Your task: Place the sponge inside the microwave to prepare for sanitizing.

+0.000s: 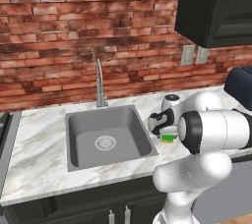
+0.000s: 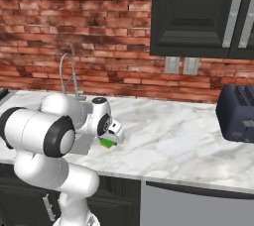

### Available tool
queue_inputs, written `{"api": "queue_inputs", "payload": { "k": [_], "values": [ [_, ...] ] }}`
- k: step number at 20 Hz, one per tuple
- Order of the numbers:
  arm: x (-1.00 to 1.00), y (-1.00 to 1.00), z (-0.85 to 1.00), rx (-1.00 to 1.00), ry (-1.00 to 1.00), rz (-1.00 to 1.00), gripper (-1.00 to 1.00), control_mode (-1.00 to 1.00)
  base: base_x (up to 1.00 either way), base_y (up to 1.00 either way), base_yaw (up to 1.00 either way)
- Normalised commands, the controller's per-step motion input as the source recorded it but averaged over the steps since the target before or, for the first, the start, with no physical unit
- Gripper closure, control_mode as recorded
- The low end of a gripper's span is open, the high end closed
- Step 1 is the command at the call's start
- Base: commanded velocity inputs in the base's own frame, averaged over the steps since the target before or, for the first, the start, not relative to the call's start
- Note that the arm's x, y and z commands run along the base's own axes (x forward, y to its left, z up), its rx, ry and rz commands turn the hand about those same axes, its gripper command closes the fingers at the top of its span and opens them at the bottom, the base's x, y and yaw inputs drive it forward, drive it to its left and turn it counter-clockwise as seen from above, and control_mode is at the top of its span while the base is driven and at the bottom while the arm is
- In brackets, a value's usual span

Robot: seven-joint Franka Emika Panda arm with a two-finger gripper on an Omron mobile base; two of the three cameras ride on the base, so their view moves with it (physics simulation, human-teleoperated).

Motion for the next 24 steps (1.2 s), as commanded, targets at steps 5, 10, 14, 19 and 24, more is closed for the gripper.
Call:
{"api": "queue_inputs", "payload": {
  "k": [5,10,14,19,24],
  "values": [
    [0.0,0.0,-0.34,0.04,0.0,0.0,1.0,-1.0,0.0,0.0,0.0],
    [0.0,0.0,-0.1,0.01,-0.01,0.0,1.0,-1.0,0.0,0.0,0.0],
    [-0.16,0.0,0.03,0.0,-0.03,0.0,1.0,-1.0,0.0,0.0,0.0],
    [-0.43,0.15,0.39,0.0,-0.07,0.0,1.0,-1.0,0.0,0.0,0.0],
    [-0.51,0.16,0.95,-0.02,-0.05,0.0,1.0,-1.0,0.0,0.0,0.0]
  ]
}}
